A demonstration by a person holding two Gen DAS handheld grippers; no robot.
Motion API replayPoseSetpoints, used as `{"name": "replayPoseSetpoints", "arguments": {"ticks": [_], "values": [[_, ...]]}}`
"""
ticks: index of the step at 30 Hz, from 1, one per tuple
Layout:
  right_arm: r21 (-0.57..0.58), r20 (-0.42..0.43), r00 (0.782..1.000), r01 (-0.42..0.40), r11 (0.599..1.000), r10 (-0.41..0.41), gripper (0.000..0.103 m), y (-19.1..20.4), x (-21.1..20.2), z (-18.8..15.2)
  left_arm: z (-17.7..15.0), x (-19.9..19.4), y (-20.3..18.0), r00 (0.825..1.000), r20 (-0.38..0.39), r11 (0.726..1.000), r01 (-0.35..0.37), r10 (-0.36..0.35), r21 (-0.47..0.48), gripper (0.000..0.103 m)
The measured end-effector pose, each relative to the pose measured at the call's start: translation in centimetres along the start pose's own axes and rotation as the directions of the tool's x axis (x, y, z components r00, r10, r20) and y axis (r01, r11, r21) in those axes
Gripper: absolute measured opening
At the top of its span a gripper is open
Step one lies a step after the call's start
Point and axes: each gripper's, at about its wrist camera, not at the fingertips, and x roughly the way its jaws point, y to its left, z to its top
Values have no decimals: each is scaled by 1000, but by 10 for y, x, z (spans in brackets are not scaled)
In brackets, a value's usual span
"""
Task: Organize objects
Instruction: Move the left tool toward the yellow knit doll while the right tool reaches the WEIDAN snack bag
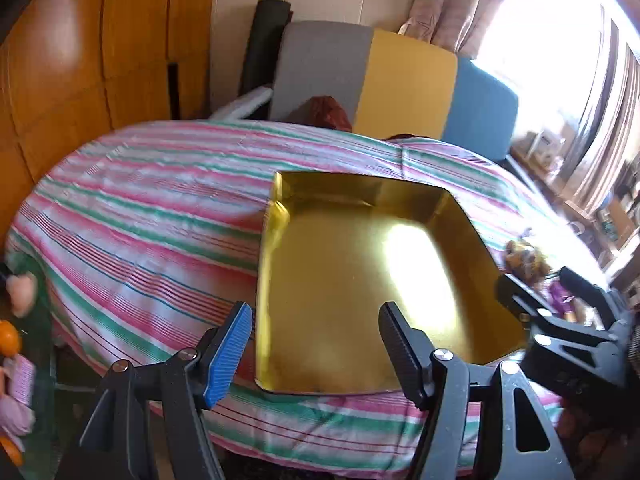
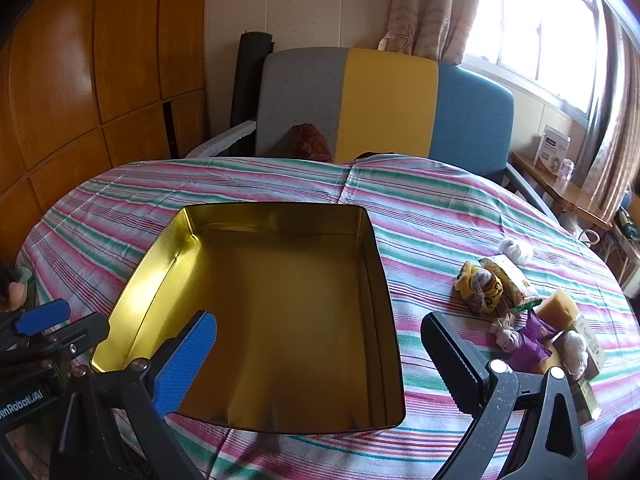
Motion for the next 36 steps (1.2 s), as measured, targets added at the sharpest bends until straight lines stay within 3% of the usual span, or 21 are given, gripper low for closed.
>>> {"name": "replayPoseSetpoints", "arguments": {"ticks": [2,6,14,23,30,36], "values": [[3,-3,1000,-1,1000,1,103,-7,0,1,0,-2,-3,998,40,999,-39,37,38,67],[46,-13,1000,-6,999,6,103,-30,1,4,-1,-6,-7,993,104,994,-57,47,91,67],[189,-54,998,-2,982,12,103,-89,2,4,0,2,-20,996,69,988,-59,50,143,68],[316,-18,995,100,944,-99,103,-182,-17,8,6,6,-39,998,56,977,-11,-1,211,68],[488,36,983,138,862,-178,103,-272,-28,0,9,15,-56,996,-24,974,89,-86,208,68],[632,95,982,69,772,-165,103,-326,-28,-33,17,25,-85,978,-108,950,200,-178,240,68]]}}
